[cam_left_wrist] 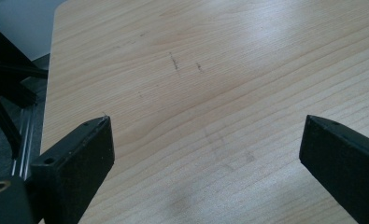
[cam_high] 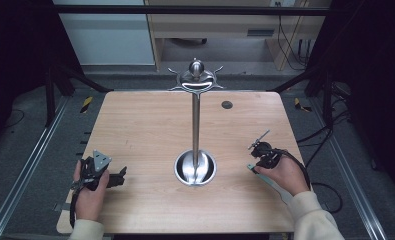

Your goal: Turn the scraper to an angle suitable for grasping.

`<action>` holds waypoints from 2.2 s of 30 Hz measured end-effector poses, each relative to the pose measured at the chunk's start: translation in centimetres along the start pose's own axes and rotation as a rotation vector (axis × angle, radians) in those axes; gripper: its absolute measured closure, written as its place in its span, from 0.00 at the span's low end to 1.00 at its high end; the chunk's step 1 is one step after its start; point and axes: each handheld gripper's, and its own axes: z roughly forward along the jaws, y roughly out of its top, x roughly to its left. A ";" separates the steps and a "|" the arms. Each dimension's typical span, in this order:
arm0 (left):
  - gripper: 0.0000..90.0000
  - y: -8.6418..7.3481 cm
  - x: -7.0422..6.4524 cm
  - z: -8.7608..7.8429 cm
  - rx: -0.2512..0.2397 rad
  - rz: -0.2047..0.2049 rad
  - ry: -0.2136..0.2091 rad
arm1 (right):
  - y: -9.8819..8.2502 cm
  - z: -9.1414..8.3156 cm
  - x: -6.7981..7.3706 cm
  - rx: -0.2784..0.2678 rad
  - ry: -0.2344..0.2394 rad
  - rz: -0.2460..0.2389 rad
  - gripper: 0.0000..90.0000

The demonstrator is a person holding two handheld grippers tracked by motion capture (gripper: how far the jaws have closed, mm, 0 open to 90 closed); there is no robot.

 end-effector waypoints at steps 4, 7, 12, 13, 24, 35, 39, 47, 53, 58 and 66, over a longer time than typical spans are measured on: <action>0.03 0.0 0.0 0.0 -0.002 -0.002 0.001 | 0.1 0.4 0.0 0.030 0.006 -0.010 0.75; 0.03 0.0 0.0 0.0 0.001 0.000 0.000 | 0.0 0.6 0.1 0.047 0.011 -0.006 0.75; 0.03 0.0 -0.1 0.0 0.003 0.005 0.001 | 0.1 0.9 -0.3 0.047 0.014 -0.018 0.78; 0.03 0.0 -0.1 0.1 0.003 0.004 0.000 | 0.1 0.9 -0.3 0.047 0.014 -0.018 0.78; 0.03 0.0 -0.1 0.1 0.007 0.007 0.000 | 0.0 0.3 -0.4 0.024 0.053 -0.013 0.82; 0.03 -0.1 -0.2 0.1 0.011 0.010 -0.001 | 0.0 -3.7 -0.1 -0.092 0.048 -0.027 0.83; 0.03 -0.1 -0.3 0.2 0.014 0.015 -0.001 | 0.3 -5.8 0.6 -0.166 0.062 -0.035 0.83; 0.03 -0.2 -0.3 0.2 0.020 0.015 0.005 | 1.3 -9.7 1.4 -0.323 0.053 -0.066 0.83; 0.03 -0.3 -0.3 0.1 0.019 0.009 0.005 | 1.8 -12.4 1.7 -0.455 0.055 -0.075 0.83; 0.03 -0.6 -0.4 0.2 0.033 0.011 0.011 | 2.2 -13.2 1.7 -0.518 0.031 -0.078 0.83; 0.03 -0.9 -0.1 0.1 0.037 -0.008 0.022 | 3.2 -13.4 2.6 -0.598 0.090 -0.087 0.83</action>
